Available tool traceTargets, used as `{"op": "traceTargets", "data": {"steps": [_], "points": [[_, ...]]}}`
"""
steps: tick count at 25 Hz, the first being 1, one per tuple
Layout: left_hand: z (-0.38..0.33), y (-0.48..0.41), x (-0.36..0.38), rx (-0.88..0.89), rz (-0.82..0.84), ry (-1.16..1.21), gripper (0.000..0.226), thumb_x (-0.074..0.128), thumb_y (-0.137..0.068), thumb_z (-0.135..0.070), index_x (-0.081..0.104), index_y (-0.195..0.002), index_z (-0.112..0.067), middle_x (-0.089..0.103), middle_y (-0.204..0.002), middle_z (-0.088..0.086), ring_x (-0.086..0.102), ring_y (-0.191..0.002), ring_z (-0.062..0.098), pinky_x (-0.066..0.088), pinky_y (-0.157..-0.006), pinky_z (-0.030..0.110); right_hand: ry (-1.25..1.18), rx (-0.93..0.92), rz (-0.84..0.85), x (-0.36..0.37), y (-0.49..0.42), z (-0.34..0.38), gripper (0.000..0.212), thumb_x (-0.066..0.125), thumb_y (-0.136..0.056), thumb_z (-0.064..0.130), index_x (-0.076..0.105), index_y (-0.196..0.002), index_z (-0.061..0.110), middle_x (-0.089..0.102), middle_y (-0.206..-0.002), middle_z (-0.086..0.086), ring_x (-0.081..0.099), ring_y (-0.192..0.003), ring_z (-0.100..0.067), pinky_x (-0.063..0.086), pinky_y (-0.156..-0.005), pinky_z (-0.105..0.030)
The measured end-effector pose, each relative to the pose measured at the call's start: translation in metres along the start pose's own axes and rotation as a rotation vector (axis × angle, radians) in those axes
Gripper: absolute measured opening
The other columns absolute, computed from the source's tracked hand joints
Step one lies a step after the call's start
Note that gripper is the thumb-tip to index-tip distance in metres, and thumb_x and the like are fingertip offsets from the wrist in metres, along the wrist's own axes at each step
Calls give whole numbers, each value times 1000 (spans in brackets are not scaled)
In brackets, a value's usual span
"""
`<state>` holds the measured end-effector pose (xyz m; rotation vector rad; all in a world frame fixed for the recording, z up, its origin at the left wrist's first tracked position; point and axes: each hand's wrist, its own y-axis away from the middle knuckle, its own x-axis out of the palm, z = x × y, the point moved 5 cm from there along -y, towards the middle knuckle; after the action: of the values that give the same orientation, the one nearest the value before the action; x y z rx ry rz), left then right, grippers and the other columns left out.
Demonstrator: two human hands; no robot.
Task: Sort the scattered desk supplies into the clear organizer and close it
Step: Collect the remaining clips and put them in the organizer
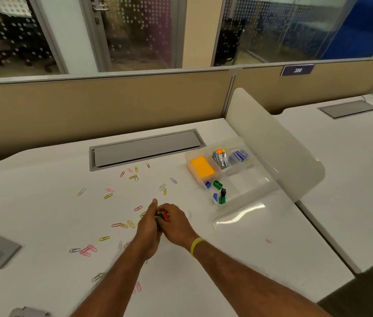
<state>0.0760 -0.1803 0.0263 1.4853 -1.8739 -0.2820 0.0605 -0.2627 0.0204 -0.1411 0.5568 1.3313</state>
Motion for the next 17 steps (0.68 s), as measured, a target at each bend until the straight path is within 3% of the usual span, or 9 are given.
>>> {"op": "traceTargets", "data": {"steps": [4,6,8,11,17], "points": [[19,5,33,4,49,-38,44,47,-99,-38,42,-140,-25,62,-122,2,61,-108,16,48,-96,36,-1,32,-58,-41,17,-19,20,59,-92,22,64,-111,16,65,-109,-3,58,-94,-12,47,-80,-16],[23,5,57,-1,77,-104,46,48,-98,-36,40,-141,-23,60,-120,0,60,-101,14,46,-96,35,2,44,-96,-65,18,-26,20,58,-92,22,64,-111,15,66,-107,-4,59,-92,-12,47,-79,-18],[26,2,83,-23,141,-198,44,47,-99,-38,45,-137,-17,60,-112,-2,59,-97,10,46,-92,30,-20,69,-136,-89,15,-33,21,56,-94,22,63,-112,15,67,-106,-4,60,-93,-14,49,-81,-20],[27,-9,120,-18,241,-298,30,44,-99,-42,58,-116,-21,65,-106,-3,61,-95,6,48,-82,21,-94,100,-214,-126,4,-41,20,52,-96,22,64,-111,15,66,-102,-4,64,-96,-19,54,-87,-30],[22,-44,172,10,275,-363,26,43,-99,-43,59,-99,-23,63,-94,-8,59,-90,5,44,-84,27,-111,117,-300,-179,-28,-59,20,48,-98,17,65,-108,11,68,-105,-8,64,-99,-24,53,-93,-35]]}}
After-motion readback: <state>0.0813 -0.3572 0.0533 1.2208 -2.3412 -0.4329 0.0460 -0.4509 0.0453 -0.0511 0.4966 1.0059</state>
